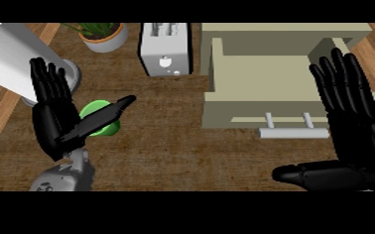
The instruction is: Pick up the cup, place it into the drawer and close the drawer
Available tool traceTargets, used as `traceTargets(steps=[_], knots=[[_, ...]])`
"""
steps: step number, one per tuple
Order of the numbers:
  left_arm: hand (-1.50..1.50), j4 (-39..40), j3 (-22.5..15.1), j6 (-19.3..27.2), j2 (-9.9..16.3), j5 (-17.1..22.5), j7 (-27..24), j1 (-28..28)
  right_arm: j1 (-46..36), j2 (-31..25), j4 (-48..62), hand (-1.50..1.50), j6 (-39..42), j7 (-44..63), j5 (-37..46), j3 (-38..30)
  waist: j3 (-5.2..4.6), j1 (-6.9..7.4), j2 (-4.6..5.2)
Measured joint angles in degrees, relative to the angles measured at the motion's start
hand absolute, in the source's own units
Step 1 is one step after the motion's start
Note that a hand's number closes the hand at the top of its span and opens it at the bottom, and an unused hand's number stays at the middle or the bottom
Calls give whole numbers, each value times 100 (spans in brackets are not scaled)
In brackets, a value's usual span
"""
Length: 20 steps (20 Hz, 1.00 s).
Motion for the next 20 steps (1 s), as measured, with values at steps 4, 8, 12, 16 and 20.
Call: traceTargets(steps=[4,8,12,16,20], knots=[[-150,146,-10,42,-20,110,-164,216,-221,17,70,-150,-83,94,82,6,-1,5,0],[-150,405,60,47,-16,377,-557,503,-89,38,111,-150,-13,-78,88,10,-2,3,0],[-150,836,277,-65,-22,704,-1089,636,-166,-38,142,-150,51,11,-62,-133,-2,3,1],[-150,1072,501,-242,35,873,-1279,708,-117,-35,-10,-150,79,116,-62,-77,-1,2,1],[-150,1574,592,-384,-6,1171,-1785,742,-146,33,-20,-150,25,174,-5,3,-2,2,1]])
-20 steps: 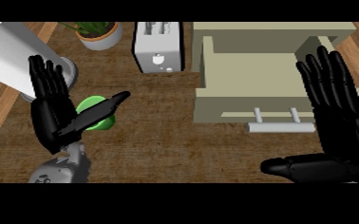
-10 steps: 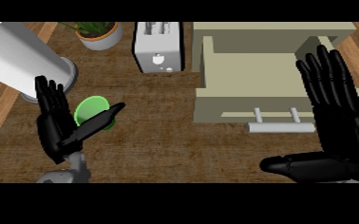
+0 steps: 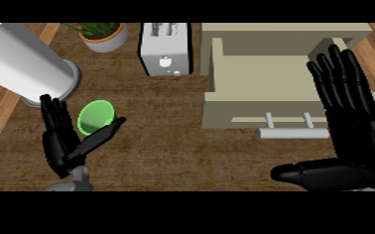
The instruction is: Pick up the cup, place it into the drawer and close the drawer
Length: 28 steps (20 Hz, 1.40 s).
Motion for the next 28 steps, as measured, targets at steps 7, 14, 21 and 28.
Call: traceTargets(steps=[7,14,21,28], knots=[[-150,946,378,-432,47,368,-646,-157,-75,-86,99,-150,99,-32,-146,-197,1,-2,2],[-150,1637,537,-593,46,671,-1193,-299,38,13,-264,-150,11,199,-31,14,0,-6,0],[-150,2761,955,-923,137,944,-2012,-630,28,3,-245,-150,54,237,-24,15,-1,-9,3],[-150,3131,982,-1086,235,1078,-2170,-726,193,16,-231,-150,164,51,-9,-8,0,-7,0]])
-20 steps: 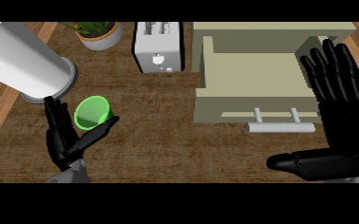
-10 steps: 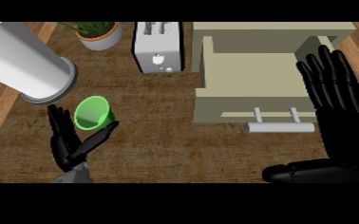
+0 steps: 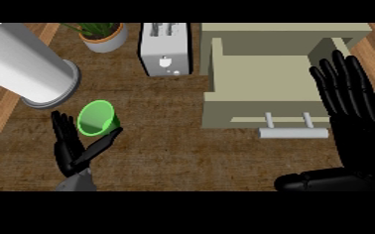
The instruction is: Pick up the cup, place it into the drawer and close the drawer
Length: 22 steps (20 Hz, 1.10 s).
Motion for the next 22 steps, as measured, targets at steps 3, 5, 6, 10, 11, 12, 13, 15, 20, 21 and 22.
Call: traceTargets(steps=[3,5,6,10,11,12,13,15,20,21,22], knots=[[-150,425,76,-121,28,61,-251,-165,-29,-4,-65,-150,-3,108,-70,-26,0,-4,2],[-150,724,123,-260,57,95,-454,-254,-60,10,36,-150,1,36,-73,-50,-1,-5,3],[-150,927,171,-345,112,124,-533,-377,-99,24,30,-150,-31,71,-41,-21,0,-9,4],[-150,1269,252,-451,155,226,-712,-672,-49,19,-72,-150,-14,151,-53,9,-1,-15,5],[-150,1318,252,-462,148,246,-744,-715,-124,10,-108,-150,-54,268,-59,2,0,-14,4],[-150,1414,278,-488,162,284,-767,-794,-155,31,-60,-150,-70,229,-6,38,-1,-13,3],[-150,1532,322,-564,185,328,-859,-828,-76,23,-70,-150,-25,172,-32,21,-2,-15,4],[-150,1591,338,-659,187,392,-925,-827,-223,-56,-104,-150,-31,342,-109,-79,-1,-11,4],[-150,2111,472,-1108,319,570,-1108,-1082,-322,-9,5,-150,-74,326,-83,-51,-3,-16,7],[-150,2088,456,-1146,286,593,-1102,-1097,-226,13,-118,-150,-79,379,-75,6,-1,-17,6],[-150,2216,481,-1245,274,621,-1182,-1165,-188,1,-127,-150,-55,333,-75,-9,-3,-25,7]])
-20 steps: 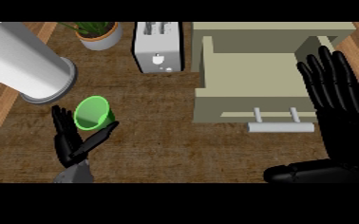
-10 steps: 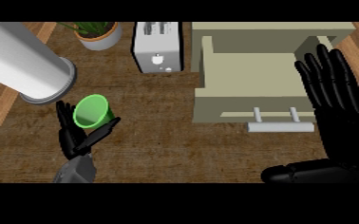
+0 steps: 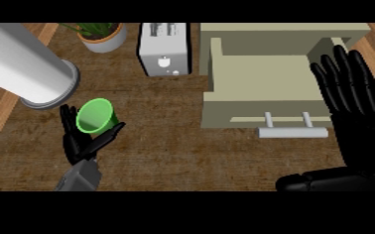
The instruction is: Pick up the cup, place it into the drawer and close the drawer
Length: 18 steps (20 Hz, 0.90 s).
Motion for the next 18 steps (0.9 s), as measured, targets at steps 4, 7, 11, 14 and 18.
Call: traceTargets(steps=[4,7,11,14,18], knots=[[-150,331,20,-488,22,73,-151,-157,-40,-81,132,-150,92,-60,-118,-144,-1,-8,5],[150,585,62,-886,119,123,-295,-234,-65,-80,175,-150,108,-96,-133,-152,-2,-15,9],[150,811,30,-1114,96,73,-554,-358,9,-53,117,-150,96,-100,-109,-123,-3,-25,10],[150,839,19,-1107,130,13,-677,-387,66,-65,180,-150,144,-226,-113,-170,-2,-19,8],[150,809,51,-979,154,-38,-812,-421,-43,-135,88,-150,124,-19,-229,-260,-2,-15,6]])
